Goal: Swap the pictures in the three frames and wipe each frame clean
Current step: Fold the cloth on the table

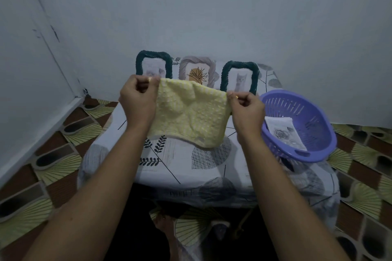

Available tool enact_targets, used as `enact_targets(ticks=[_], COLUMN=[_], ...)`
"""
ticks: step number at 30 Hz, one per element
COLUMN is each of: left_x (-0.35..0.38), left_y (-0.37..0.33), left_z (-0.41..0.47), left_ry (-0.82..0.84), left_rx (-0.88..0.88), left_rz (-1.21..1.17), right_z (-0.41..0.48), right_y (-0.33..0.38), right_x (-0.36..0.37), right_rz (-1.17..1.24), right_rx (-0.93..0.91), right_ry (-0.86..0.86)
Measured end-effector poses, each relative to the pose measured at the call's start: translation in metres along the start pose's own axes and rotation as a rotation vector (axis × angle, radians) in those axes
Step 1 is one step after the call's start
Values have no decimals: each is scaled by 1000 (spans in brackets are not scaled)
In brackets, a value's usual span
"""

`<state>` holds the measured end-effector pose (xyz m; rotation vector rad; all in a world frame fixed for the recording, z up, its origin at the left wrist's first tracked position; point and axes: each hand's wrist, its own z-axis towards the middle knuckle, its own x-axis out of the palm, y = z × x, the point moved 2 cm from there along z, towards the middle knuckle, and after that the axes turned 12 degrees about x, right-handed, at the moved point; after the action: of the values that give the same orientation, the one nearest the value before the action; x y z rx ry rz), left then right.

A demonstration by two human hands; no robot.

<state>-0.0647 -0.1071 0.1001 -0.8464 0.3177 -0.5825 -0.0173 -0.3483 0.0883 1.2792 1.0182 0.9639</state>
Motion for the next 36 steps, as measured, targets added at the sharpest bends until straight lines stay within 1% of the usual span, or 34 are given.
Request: enact_targets(ticks=[5,8,10,12,16,18,21,23,27,30,33,36], left_x=[20,28,30,31,32,32,29,27,27,27,26,23], left_y=[-22,-28,-29,-28,-32,-32,-32,-33,-35,-33,-31,-29], left_z=[-23,-30,-31,-32,-37,-38,-37,-36,-40,-42,-42,-40], left_ry=[178,250,288,332,429,432,341,312,373,379,387,397], left_rx=[68,52,10,-32,-36,-44,-76,-91,-76,-94,-104,-135], left_rz=[-32,-69,-110,-165,-251,-255,-257,-270,-267,-285,-285,-340], right_z=[-20,-30,-32,-32,-31,-29,-28,-28,-28,-30,-34,-36], right_y=[2,10,15,18,17,15,12,11,10,12,18,24], right_x=[28,38,41,42,43,43,42,42,44,45,45,41], right_rz=[42,145,208,238,230,205,177,162,170,176,269,390], right_rx=[9,65,117,148,146,146,143,139,151,189,273,346], right_ry=[178,313,381,416,433,422,397,384,397,415,449,485])
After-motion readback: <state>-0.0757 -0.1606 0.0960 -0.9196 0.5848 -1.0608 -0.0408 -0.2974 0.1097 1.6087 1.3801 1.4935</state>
